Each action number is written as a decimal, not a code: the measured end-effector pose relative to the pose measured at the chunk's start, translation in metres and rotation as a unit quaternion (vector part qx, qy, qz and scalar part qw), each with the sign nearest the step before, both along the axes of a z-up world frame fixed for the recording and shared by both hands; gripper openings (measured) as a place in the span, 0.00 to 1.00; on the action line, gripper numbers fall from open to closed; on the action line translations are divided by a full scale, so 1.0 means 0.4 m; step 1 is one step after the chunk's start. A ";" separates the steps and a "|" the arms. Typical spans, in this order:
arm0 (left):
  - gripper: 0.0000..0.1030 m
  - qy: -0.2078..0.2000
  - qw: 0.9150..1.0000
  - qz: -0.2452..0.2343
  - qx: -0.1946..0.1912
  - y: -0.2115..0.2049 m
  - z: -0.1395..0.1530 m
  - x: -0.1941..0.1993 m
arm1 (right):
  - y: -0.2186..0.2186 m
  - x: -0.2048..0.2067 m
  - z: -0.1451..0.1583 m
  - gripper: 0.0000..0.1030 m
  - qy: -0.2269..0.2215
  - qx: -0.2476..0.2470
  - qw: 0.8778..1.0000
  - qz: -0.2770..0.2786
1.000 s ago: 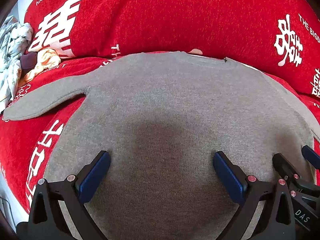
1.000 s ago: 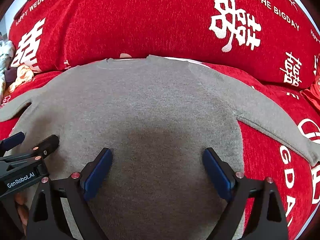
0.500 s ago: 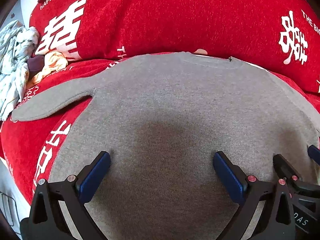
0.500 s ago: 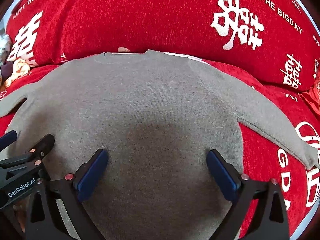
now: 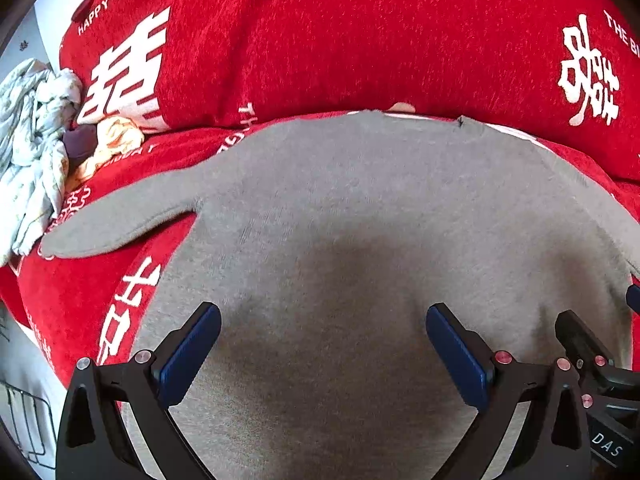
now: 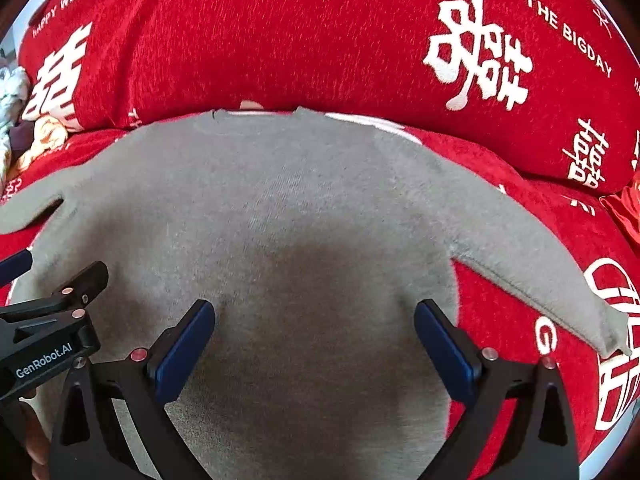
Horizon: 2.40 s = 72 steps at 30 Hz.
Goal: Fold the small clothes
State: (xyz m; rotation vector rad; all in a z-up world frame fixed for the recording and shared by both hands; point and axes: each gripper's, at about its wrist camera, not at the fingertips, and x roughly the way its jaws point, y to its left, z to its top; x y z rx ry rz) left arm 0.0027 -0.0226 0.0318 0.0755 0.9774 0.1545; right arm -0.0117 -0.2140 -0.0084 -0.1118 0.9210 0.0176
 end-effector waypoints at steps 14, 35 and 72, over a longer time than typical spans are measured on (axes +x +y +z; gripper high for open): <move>1.00 -0.016 0.999 -0.020 0.033 -0.080 0.050 0.017 | -0.078 0.012 0.061 0.97 -0.024 0.023 0.999 -0.028; 1.00 -0.012 0.990 -0.131 0.043 -0.442 0.062 0.060 | -0.504 -0.032 0.074 0.97 -0.023 0.050 0.980 -0.191; 1.00 0.027 0.975 -0.211 0.061 -0.811 -0.018 0.128 | -1.033 -0.084 -0.038 0.08 -0.011 0.183 0.929 -0.322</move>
